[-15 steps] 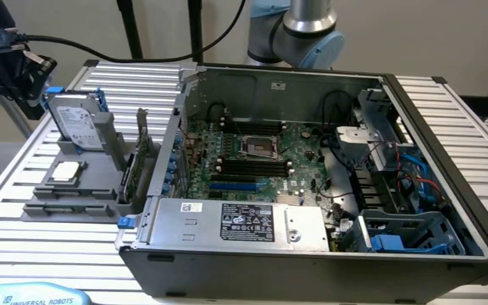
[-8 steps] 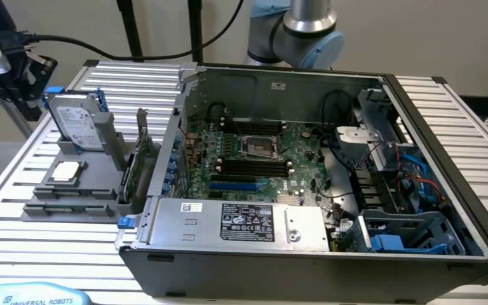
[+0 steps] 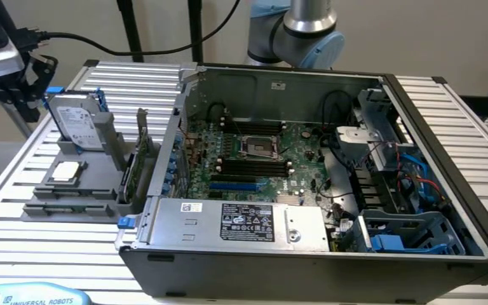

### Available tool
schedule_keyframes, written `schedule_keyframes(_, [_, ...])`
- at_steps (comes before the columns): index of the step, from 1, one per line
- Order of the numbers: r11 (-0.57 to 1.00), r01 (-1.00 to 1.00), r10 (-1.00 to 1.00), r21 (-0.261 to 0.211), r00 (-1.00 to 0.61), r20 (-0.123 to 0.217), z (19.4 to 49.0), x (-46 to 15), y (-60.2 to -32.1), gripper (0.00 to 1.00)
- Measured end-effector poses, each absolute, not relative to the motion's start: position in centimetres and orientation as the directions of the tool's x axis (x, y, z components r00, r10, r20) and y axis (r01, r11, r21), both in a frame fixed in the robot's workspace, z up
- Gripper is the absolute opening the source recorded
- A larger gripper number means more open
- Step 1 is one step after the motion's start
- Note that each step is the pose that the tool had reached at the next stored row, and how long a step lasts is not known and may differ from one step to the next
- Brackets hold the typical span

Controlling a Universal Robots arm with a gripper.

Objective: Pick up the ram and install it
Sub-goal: 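Pick up the ram and move it above insertion slot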

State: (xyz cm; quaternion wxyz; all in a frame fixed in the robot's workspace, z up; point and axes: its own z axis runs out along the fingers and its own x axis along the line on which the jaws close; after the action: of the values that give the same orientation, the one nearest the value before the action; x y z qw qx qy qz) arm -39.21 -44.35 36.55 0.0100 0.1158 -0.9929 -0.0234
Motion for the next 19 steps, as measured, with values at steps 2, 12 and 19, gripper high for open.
schedule_keyframes(2, [0.963, -0.264, -0.265, 0.049, -0.964, 0.015, 36.50, -39.21, -44.35, 0.11])
schedule_keyframes(12, [0.900, -0.434, -0.435, 0.049, -0.900, 0.016, 36.26, -39.21, -44.35, 0.11])
schedule_keyframes(19, [0.837, -0.546, -0.547, 0.049, -0.837, 0.016, 36.09, -39.20, -44.35, 0.11])
